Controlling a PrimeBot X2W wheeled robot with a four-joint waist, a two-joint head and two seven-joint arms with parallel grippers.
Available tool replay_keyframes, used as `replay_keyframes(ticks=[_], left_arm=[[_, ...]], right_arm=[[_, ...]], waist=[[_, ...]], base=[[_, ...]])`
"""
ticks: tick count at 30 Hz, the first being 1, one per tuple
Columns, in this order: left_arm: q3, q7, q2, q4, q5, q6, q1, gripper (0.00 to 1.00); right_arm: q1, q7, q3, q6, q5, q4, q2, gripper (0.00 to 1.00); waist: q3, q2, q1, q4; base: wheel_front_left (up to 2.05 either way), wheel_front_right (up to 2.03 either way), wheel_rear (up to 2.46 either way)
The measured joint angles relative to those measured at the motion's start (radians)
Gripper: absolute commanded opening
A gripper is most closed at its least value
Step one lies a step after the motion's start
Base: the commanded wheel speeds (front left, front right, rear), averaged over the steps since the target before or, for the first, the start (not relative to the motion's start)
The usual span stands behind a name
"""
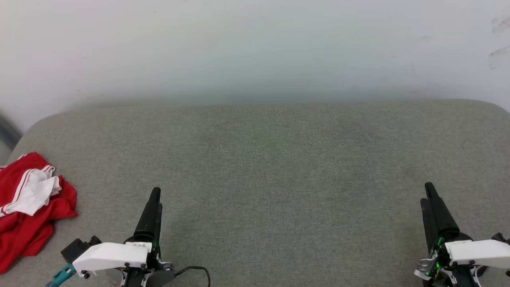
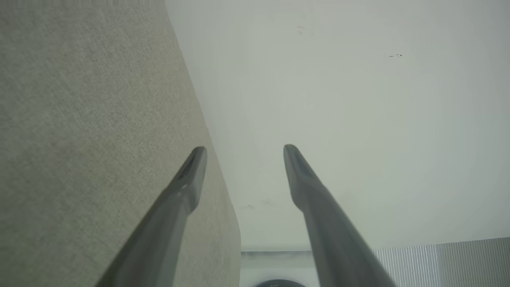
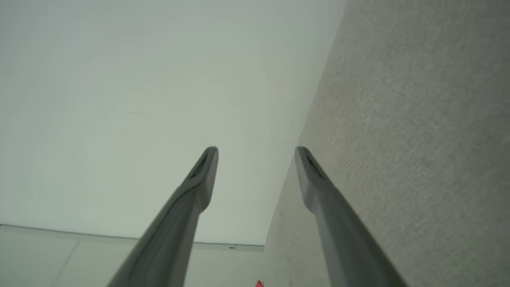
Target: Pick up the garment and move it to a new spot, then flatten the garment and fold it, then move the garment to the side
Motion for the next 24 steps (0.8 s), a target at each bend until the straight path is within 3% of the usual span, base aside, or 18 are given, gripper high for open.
replay_keyframes(ticks=[9,24], left_arm=[[-0.014,-0.035,0.000,-0.022,0.204,0.003,0.000,1.00],[-0.094,-0.088,0.000,-0.051,0.570,0.053,0.000,1.00]], right_arm=[[0.009,-0.039,0.001,0.000,-0.244,-0.029,-0.004,1.00],[0.019,-0.076,0.010,0.000,-0.635,-0.063,-0.005,1.00]], waist=[[-0.002,0.0000,0.0000,0.003],[-0.005,0.0000,0.0000,0.011]], base=[[0.00,0.00,0.00],[0.00,0.00,0.00]])
